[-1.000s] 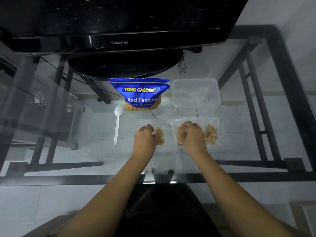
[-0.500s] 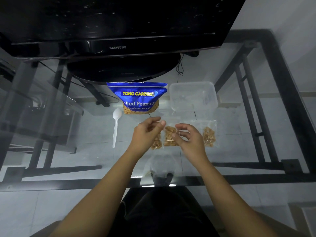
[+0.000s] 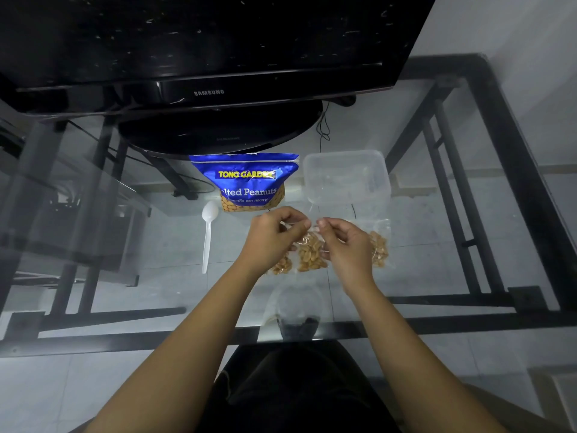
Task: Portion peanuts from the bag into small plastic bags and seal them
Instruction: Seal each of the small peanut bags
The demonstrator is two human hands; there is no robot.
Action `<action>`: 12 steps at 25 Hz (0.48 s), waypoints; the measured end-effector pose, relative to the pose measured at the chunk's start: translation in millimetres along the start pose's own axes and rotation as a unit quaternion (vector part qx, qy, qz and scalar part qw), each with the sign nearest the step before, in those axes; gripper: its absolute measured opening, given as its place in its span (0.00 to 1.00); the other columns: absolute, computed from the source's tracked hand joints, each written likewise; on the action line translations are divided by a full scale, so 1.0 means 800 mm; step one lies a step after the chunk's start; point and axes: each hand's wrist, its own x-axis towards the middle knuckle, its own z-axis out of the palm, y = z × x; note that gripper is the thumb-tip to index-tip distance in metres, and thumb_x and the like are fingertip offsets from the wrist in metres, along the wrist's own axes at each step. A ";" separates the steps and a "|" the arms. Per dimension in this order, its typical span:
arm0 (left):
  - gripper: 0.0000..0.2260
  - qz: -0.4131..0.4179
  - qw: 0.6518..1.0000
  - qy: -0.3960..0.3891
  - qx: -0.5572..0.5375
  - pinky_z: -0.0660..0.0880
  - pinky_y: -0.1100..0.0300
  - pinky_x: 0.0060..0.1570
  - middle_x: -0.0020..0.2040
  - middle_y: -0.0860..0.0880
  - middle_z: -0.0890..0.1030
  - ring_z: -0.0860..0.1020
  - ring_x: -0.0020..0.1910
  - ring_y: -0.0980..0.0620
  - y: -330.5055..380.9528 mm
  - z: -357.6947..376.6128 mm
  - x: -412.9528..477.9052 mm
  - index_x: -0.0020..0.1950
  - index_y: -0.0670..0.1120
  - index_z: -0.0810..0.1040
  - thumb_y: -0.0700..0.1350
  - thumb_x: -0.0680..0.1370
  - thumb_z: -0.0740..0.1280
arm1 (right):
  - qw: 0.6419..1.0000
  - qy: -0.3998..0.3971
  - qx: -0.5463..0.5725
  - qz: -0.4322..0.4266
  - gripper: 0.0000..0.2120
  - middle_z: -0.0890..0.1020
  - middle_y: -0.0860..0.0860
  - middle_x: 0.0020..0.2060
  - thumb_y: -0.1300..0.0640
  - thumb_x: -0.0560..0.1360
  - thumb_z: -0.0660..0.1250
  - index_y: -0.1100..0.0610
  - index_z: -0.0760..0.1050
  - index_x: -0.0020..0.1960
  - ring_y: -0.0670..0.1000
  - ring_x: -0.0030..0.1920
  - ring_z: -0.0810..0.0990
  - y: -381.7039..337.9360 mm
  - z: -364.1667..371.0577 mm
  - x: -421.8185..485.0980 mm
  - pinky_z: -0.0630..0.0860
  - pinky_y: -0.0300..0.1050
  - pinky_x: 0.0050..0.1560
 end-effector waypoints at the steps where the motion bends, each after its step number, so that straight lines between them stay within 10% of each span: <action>1: 0.04 0.010 1.000 -0.004 0.020 0.79 0.63 0.31 0.40 0.48 0.81 0.82 0.36 0.50 0.001 0.001 0.002 0.46 0.44 0.81 0.43 0.75 0.69 | 1.000 0.000 -0.007 -0.008 0.02 0.84 0.48 0.44 0.50 0.74 0.67 0.45 0.79 0.45 0.47 0.47 0.83 -0.002 0.000 0.000 0.82 0.45 0.41; 12: 0.05 0.070 0.980 0.012 0.187 0.70 0.70 0.37 0.40 0.52 0.80 0.75 0.36 0.60 0.002 0.009 0.013 0.45 0.45 0.80 0.45 0.75 0.67 | 0.988 0.032 -0.132 -0.067 0.03 0.80 0.42 0.37 0.55 0.74 0.67 0.51 0.80 0.43 0.38 0.40 0.78 -0.004 -0.008 0.012 0.74 0.35 0.41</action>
